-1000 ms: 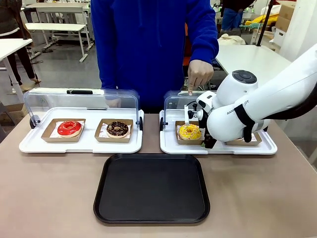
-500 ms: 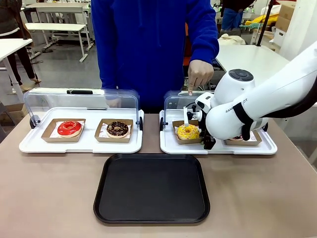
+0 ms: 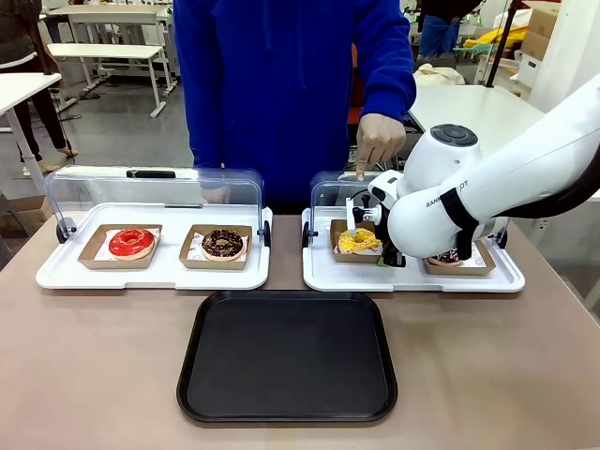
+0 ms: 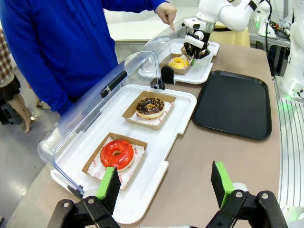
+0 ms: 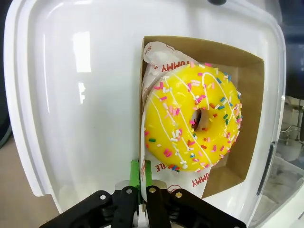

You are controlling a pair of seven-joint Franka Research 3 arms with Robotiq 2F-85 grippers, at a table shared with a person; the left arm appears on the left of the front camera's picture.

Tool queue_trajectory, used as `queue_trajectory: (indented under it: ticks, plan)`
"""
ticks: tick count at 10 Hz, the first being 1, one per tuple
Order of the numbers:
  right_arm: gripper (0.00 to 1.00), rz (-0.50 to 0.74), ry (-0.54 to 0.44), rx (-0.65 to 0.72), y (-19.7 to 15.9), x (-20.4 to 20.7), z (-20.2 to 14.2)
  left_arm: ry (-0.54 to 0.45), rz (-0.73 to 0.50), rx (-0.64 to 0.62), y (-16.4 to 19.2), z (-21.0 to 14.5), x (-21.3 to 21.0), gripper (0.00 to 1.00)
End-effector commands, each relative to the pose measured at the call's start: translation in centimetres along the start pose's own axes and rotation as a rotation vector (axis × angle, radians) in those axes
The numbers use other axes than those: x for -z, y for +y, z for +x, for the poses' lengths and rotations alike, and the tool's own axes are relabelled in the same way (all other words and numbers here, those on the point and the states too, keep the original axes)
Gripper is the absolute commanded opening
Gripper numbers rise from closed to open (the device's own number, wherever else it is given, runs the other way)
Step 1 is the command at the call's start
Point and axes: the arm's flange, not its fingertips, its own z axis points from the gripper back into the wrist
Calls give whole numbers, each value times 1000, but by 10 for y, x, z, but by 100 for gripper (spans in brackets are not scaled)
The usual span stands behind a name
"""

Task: Move the third donut from the left to the tray.
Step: Pick up the Paper togo box containing the Donut indicated by the person and place it on the Handle tray.

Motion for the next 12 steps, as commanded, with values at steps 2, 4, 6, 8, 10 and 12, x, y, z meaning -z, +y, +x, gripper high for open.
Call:
queue_trajectory:
  ticks: [2, 4, 6, 8, 10, 12]
  plan:
    - [0, 23, 31, 7, -1, 1, 3, -22, 6, 16, 0, 1, 1, 100]
    - [0, 26, 32, 8, -1, 2, 2, -22, 6, 16, 0, 1, 1, 100]
    - [0, 22, 32, 7, -1, 2, 2, -22, 6, 16, 0, 1, 1, 100]
    - [0, 19, 29, 5, -1, 2, 3, -22, 6, 16, 0, 1, 1, 100]
    - [0, 4, 19, 2, -1, 2, 4, -22, 6, 16, 0, 1, 1, 100]
    - [0, 8, 31, 12, 0, 3, 4, -22, 6, 16, 0, 1, 1, 100]
